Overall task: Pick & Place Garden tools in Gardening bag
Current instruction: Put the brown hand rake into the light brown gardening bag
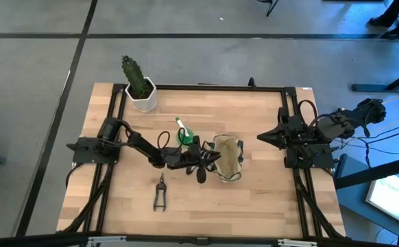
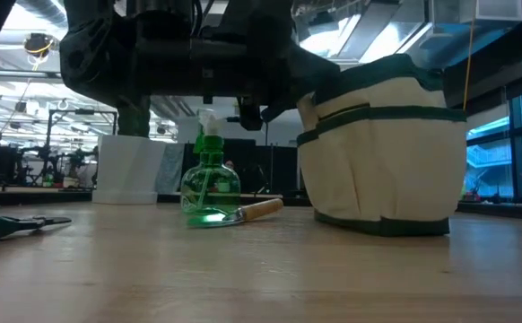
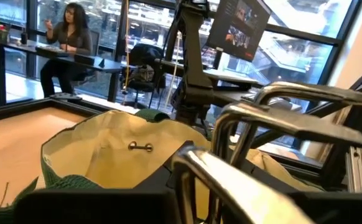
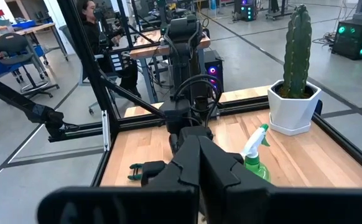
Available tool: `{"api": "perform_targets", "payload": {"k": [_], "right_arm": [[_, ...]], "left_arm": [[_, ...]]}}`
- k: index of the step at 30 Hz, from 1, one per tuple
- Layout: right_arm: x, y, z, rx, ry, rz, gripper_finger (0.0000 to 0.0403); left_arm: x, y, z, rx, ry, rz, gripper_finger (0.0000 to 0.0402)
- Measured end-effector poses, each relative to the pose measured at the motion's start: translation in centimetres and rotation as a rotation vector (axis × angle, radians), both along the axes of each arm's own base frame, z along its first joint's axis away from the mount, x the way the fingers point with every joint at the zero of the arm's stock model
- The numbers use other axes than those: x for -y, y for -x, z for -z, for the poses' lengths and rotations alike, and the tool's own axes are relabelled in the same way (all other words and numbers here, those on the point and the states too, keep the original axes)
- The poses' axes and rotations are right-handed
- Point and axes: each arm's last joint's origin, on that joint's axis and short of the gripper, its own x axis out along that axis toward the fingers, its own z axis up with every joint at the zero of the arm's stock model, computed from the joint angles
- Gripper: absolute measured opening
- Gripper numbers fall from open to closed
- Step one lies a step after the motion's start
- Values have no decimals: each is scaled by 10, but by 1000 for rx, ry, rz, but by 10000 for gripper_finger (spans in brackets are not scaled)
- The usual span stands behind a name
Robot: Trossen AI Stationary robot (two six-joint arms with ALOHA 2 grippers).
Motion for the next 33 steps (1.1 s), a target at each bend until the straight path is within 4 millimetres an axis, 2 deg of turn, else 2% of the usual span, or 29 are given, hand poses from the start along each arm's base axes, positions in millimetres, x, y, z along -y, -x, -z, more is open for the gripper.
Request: {"api": "perform_targets", "payload": {"k": [10, 22, 27, 33], "right_arm": [[0, 0, 0, 2, -1, 0, 0], [0, 1, 2, -15, 6, 1, 0], [1, 1, 2, -18, 0, 2, 0], [1, 1, 2, -18, 10, 1, 0]], "left_arm": [[3, 0, 0, 13, 69, 96, 114], [-1, 0, 3, -14, 93, -25, 226], [4, 2, 3, 4, 162, -59, 270], [10, 3, 1, 15, 183, -59, 301]]}}
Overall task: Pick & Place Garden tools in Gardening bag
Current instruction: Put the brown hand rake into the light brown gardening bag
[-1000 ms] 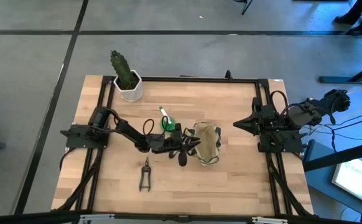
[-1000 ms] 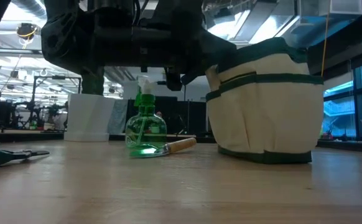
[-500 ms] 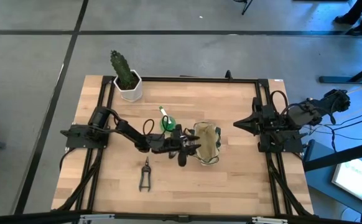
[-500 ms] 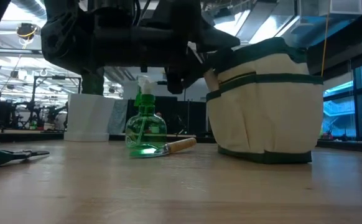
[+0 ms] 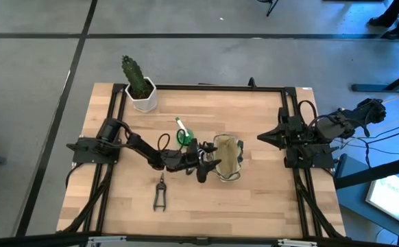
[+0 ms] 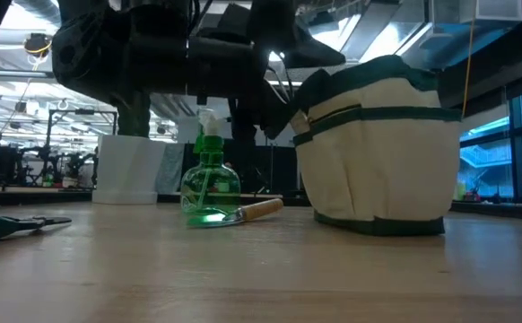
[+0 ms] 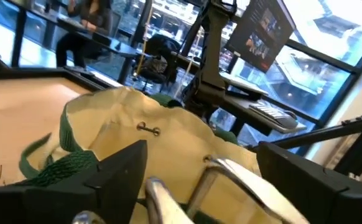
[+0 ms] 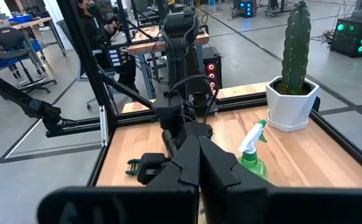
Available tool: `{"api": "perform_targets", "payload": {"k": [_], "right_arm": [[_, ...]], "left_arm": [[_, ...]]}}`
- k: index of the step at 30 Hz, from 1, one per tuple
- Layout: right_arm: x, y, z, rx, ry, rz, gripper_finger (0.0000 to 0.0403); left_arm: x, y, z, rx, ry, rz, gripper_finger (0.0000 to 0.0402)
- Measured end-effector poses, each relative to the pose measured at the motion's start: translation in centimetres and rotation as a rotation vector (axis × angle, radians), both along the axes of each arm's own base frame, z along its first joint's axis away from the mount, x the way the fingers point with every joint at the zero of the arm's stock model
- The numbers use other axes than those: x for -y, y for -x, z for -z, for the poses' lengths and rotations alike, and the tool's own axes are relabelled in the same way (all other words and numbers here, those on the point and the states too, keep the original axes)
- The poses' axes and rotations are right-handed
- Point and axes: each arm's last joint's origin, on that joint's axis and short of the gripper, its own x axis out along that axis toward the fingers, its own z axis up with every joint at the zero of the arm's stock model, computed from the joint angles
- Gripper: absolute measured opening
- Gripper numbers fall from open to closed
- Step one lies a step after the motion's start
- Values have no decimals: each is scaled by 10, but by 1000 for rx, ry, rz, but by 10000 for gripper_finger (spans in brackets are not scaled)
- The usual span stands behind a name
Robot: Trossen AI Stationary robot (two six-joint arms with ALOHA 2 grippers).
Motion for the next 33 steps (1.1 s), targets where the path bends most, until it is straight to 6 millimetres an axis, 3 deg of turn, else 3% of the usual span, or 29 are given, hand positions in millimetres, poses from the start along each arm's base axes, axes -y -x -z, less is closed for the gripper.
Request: {"api": "perform_targets", "payload": {"k": [8, 20, 33], "right_arm": [[-1, 0, 0, -2, -5, -21, 0], [0, 1, -1, 2, 0, -28, 0], [3, 8, -6, 42, -7, -58, 0]], "left_arm": [[10, 9, -17, -28, -47, -220, 304], [11, 9, 2, -178, 38, -263, 304], [28, -15, -33, -154, 19, -441, 304]]}}
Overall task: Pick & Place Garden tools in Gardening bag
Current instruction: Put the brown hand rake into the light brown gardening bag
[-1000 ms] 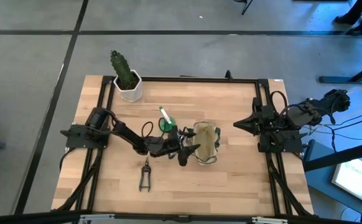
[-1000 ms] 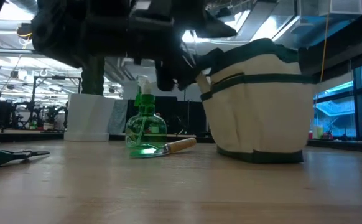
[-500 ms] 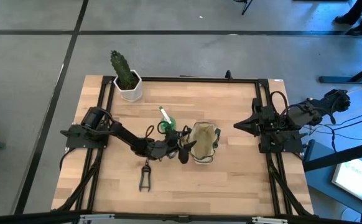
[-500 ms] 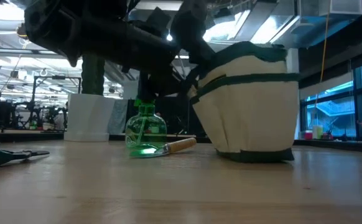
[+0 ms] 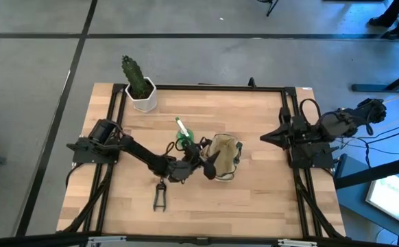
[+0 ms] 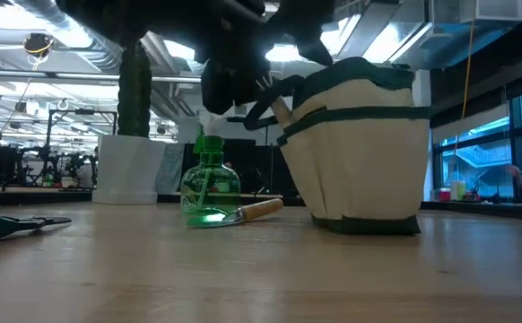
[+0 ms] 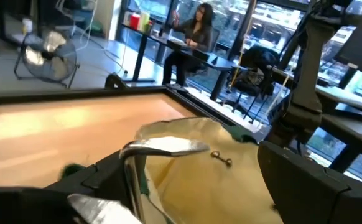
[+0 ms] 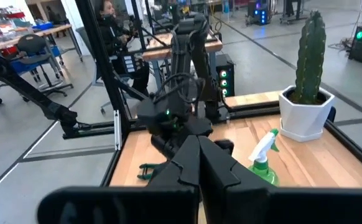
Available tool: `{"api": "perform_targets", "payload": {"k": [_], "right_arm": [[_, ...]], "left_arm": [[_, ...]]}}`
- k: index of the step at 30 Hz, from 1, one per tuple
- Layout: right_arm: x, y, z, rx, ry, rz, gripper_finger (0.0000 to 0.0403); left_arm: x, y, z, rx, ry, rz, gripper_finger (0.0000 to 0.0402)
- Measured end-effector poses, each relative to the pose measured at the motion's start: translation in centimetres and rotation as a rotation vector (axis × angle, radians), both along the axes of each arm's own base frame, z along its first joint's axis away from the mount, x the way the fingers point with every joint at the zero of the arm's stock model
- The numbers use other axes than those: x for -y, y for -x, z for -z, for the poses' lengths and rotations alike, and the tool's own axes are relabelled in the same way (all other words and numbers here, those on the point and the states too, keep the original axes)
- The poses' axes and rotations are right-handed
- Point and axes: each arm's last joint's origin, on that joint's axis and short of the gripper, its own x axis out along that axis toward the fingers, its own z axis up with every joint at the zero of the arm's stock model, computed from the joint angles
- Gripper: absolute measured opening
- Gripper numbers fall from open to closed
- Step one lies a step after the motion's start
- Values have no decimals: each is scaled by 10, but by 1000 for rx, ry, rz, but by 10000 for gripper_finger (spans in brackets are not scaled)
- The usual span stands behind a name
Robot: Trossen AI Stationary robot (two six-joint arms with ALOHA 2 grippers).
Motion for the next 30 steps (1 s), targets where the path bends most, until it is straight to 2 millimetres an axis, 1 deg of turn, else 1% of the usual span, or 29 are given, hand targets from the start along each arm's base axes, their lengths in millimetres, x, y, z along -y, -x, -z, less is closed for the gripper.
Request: {"api": "perform_targets", "payload": {"k": [4, 8, 11, 17, 21, 25, 30], "right_arm": [[1, 2, -2, 13, 2, -1, 0], [2, 3, -2, 13, 8, -5, 0], [2, 4, -2, 13, 9, -11, 0], [1, 4, -1, 6, 10, -29, 0], [1, 4, -1, 7, 10, -28, 0], [1, 4, -2, 14, 11, -29, 0], [1, 4, -1, 10, 21, -31, 0]], "left_arm": [[0, -4, 2, -20, 65, -23, 304], [-2, -1, 12, -64, 108, -52, 303], [-2, -1, 14, -73, 112, -56, 303], [1, -1, 10, -32, 107, -72, 303], [2, -1, 9, 10, 151, -79, 303], [2, -5, 2, 48, 182, -77, 295], [2, -8, 1, -32, 124, -7, 284]]}}
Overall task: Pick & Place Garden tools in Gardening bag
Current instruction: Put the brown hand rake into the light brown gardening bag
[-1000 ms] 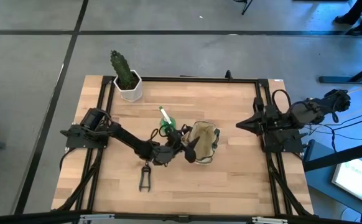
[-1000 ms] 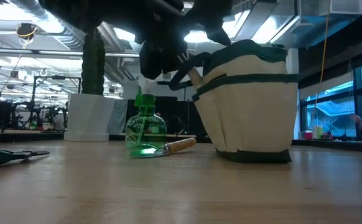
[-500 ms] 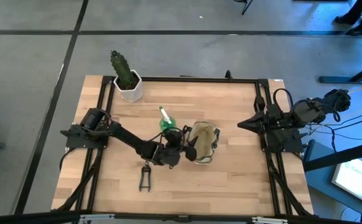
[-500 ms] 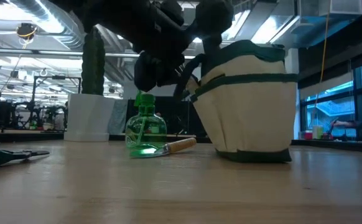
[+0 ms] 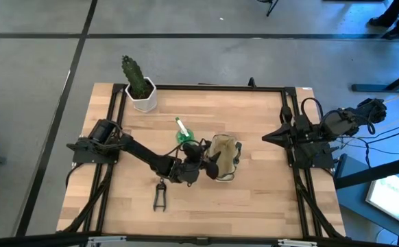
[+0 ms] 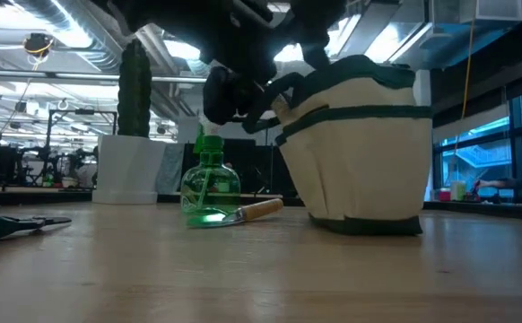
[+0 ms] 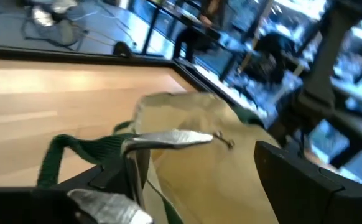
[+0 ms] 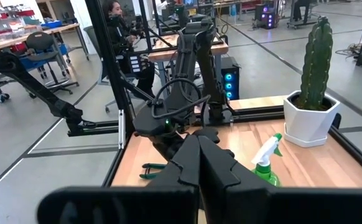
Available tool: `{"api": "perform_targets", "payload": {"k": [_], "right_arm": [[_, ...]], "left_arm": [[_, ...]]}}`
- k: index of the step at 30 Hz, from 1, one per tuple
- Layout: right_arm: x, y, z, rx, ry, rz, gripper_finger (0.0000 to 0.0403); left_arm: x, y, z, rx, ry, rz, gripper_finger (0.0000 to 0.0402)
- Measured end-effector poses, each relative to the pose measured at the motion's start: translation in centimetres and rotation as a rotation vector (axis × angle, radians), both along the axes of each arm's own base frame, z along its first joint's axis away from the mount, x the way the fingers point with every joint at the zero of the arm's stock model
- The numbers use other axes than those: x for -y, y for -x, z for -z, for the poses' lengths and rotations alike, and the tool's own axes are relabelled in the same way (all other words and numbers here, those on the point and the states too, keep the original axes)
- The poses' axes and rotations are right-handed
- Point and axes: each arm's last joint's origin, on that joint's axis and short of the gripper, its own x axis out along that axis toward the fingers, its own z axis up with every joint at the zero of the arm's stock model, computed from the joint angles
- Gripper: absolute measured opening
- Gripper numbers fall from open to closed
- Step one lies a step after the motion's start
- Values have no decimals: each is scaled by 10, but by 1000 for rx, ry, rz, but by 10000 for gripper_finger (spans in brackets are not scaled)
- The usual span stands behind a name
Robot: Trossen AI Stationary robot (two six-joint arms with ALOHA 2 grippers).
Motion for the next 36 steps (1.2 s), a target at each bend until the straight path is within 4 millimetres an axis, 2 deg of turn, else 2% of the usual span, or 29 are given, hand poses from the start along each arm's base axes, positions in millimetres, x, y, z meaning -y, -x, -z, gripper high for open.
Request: {"api": "perform_targets", "payload": {"k": [4, 11, 15, 21, 27, 36], "right_arm": [[0, 0, 0, -1, 1, 1, 0], [0, 0, 0, -2, 3, 0, 0], [0, 0, 0, -3, 3, 0, 0], [0, 0, 0, -2, 2, 0, 0], [0, 0, -1, 7, -5, -9, 0], [0, 0, -1, 8, -1, -9, 0]], "left_arm": [[-6, -5, 1, -59, -16, 122, 283], [-24, -15, 7, -156, 46, 477, 283], [-30, -18, 5, -125, 111, 589, 283], [-23, -17, -7, -53, 70, 526, 283], [-21, -9, -22, -82, -15, 429, 283], [-21, -8, -13, -139, -17, 383, 275]]}}
